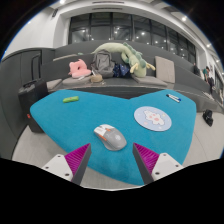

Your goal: Arrange mouse

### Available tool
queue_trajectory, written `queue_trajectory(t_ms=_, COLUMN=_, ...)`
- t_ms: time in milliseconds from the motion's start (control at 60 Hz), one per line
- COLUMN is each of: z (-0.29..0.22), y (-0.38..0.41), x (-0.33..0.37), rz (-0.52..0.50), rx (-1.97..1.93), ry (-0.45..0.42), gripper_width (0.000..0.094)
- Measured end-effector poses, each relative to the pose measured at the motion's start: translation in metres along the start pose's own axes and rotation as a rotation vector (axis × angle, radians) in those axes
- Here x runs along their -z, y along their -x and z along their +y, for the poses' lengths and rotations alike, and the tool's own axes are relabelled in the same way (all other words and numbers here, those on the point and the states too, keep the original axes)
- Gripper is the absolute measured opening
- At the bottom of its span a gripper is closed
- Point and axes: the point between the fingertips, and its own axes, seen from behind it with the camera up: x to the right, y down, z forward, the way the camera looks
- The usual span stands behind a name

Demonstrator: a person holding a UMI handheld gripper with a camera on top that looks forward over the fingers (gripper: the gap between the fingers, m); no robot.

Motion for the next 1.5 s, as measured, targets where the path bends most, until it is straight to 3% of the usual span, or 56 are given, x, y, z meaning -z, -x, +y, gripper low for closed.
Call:
queue_trajectory(t_ms=367, z=0.011, y=-0.005, x=-0.076, rz=0.02, rx=0.026, ry=0.02, gripper_width=0.0848)
queue_trajectory(t_ms=900, z=-0.027, y=-0.021, x=-0.161, rz=0.065, rx=-0.016, ry=0.034, gripper_width=0.0857)
queue_trajectory(t_ms=933, z=-0.027, y=-0.019, x=-0.162, rz=0.062, rx=-0.021, ry=0.036, gripper_width=0.084)
queue_trajectory(t_ms=1033, z=-0.024, y=-0.01, x=-0.163, rz=0.04, rx=-0.019, ry=0.049, gripper_width=0.0498)
queue_trajectory(t_ms=1083, z=-0.022, y=-0.009, x=-0.162, rz=0.051, rx=0.001, ry=0.065, gripper_width=0.043)
queue_trajectory(t_ms=1183, z=-0.024, y=-0.007, x=-0.16, rz=0.045, rx=-0.026, ry=0.078, gripper_width=0.0351)
queue_trajectory(t_ms=1250, z=-0.034, y=-0.01, x=-0.155, rz=0.032, rx=-0.058, ry=0.077, gripper_width=0.0348)
queue_trajectory(t_ms=1400, z=-0.11, y=-0.061, x=-0.135, rz=0.073, rx=-0.092, ry=-0.038, gripper_width=0.0346)
queue_trajectory(t_ms=1500, z=-0.147, y=-0.113, x=-0.141, rz=0.11, rx=-0.127, ry=-0.064, gripper_width=0.0346)
